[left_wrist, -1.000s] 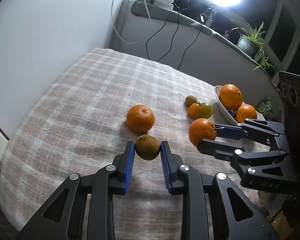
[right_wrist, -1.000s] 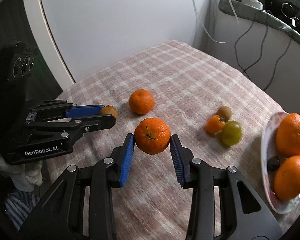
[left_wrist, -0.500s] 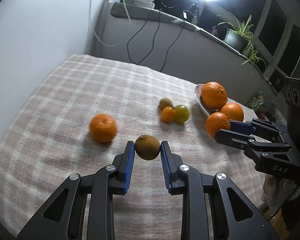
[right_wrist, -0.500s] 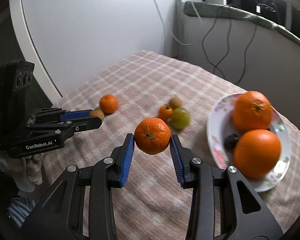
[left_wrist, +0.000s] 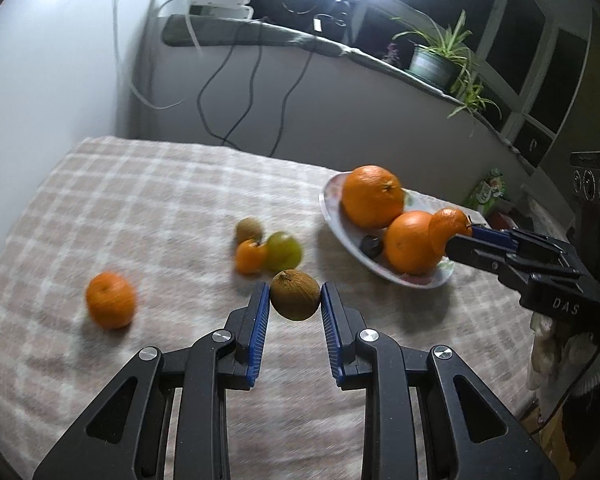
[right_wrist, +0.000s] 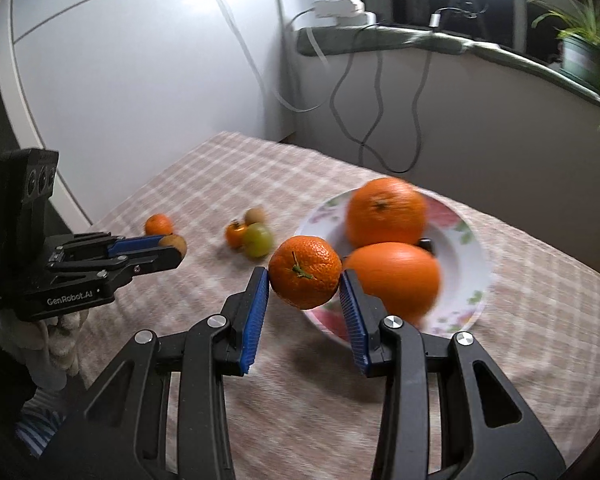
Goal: Organize fruits
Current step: 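Carry the small tangerine with the right gripper into the plate and release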
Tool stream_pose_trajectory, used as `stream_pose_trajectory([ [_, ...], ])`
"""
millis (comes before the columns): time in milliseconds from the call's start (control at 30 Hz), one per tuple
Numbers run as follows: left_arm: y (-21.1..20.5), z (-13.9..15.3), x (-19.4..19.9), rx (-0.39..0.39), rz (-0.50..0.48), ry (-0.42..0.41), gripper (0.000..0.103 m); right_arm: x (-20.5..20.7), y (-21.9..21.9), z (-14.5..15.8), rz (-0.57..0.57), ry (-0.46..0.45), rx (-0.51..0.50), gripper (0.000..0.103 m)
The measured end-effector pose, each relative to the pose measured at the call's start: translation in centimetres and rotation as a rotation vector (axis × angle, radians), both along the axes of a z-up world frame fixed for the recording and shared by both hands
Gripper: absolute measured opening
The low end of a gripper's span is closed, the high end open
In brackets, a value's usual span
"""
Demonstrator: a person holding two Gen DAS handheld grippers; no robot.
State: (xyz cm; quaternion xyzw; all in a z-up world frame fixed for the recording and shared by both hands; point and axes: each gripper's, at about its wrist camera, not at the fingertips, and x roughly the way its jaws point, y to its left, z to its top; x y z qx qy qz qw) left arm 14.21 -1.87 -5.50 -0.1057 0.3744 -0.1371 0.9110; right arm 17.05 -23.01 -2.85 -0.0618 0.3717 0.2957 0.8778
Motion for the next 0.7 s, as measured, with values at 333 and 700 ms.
stream_pose_trajectory([
  [333, -3.9, 0.3, 2.6, -0.001, -0.064, -0.005, 0.025, 2.6, -5.2, 0.6, -0.111, -0.011, 0.021, 0.038],
  [700, -5.9, -0.4, 4.9, 0.005, -0.090, 0.017, 0.025, 6.5, -8.3, -1.5, -0.178, 0.047, 0.025, 0.039],
])
